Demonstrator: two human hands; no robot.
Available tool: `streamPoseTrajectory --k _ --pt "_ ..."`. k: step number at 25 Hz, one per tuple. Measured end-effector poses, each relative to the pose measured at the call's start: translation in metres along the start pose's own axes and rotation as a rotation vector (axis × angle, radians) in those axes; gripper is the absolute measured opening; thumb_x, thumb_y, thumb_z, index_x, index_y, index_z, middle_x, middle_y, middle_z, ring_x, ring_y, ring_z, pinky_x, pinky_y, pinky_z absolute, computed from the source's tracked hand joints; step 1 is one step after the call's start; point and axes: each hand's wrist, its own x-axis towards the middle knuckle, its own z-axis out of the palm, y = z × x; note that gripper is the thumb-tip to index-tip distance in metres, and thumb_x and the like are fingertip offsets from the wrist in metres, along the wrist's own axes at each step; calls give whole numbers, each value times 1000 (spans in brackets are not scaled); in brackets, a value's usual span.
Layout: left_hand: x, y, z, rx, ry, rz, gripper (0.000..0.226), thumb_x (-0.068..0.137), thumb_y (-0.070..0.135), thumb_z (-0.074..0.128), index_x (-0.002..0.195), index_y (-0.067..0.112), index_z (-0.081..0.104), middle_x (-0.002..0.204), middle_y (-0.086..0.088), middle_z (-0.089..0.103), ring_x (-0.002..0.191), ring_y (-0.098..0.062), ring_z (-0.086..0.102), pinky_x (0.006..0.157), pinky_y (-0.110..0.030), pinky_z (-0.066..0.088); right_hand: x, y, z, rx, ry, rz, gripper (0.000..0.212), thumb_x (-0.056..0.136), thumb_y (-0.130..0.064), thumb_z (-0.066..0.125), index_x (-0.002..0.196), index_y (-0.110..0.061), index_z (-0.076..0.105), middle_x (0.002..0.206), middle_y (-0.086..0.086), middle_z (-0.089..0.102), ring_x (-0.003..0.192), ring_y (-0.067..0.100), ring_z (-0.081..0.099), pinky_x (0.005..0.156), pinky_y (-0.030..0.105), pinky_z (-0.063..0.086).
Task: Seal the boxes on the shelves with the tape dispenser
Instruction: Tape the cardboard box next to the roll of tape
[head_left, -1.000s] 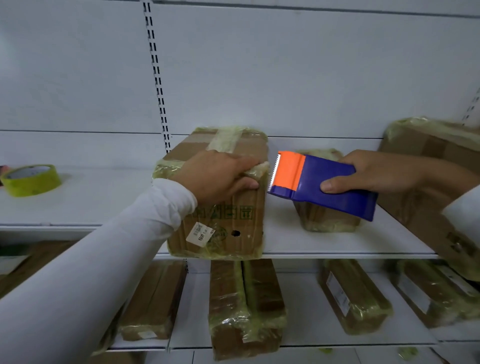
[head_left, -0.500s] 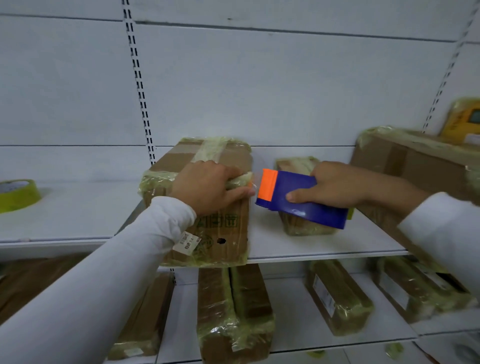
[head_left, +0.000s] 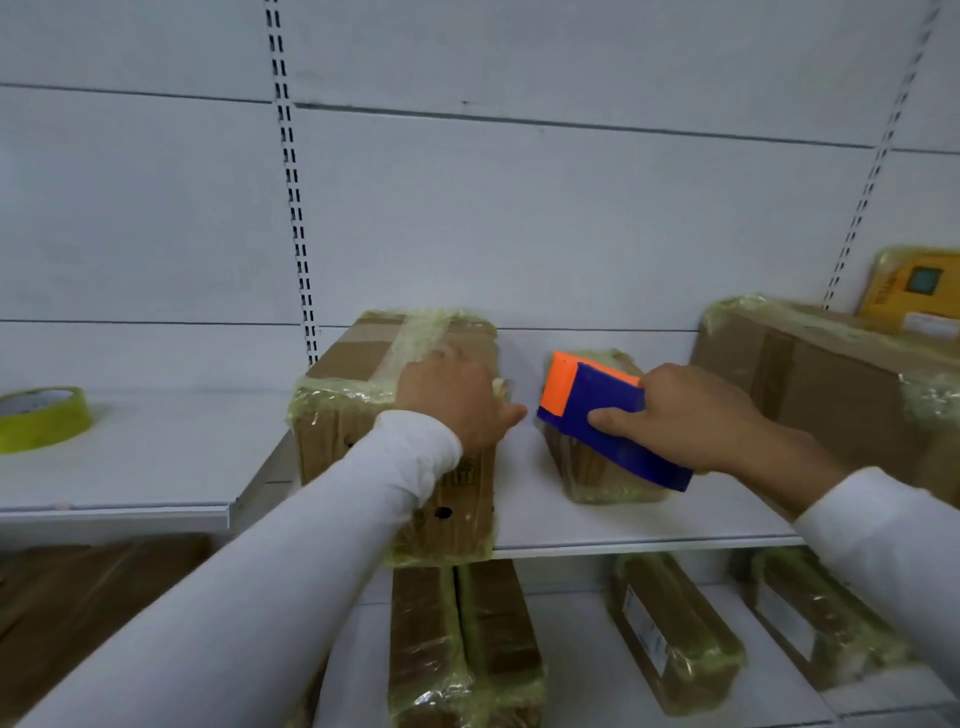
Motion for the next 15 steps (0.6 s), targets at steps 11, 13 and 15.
streamPoseTrajectory --k 11,13,15 --pt "-32 -31 -19 -62 28 193 42 77 56 35 76 20 56 85 2 65 73 -23 57 61 -29 40 -14 14 -23 416 -57 -29 51 82 -58 66 63 -11 58 52 3 61 44 13 56 50 27 40" --pt "-43 -57 -33 -197 -17 326 50 75 56 36 94 20 64 100 1 68 90 -20 60 76 -33 48 -17 18 -35 493 -72 -52 50 83 -57 65 69 -9 64 57 6 67 44 10 59 51 27 43" --pt "-47 -85 -48 -322 -70 428 45 78 44 47 104 12 66 109 -3 67 104 -13 52 90 -28 38 -19 21 -45 570 -61 -64 45 82 -55 65 72 -11 66 58 5 69 44 8 60 49 23 43"
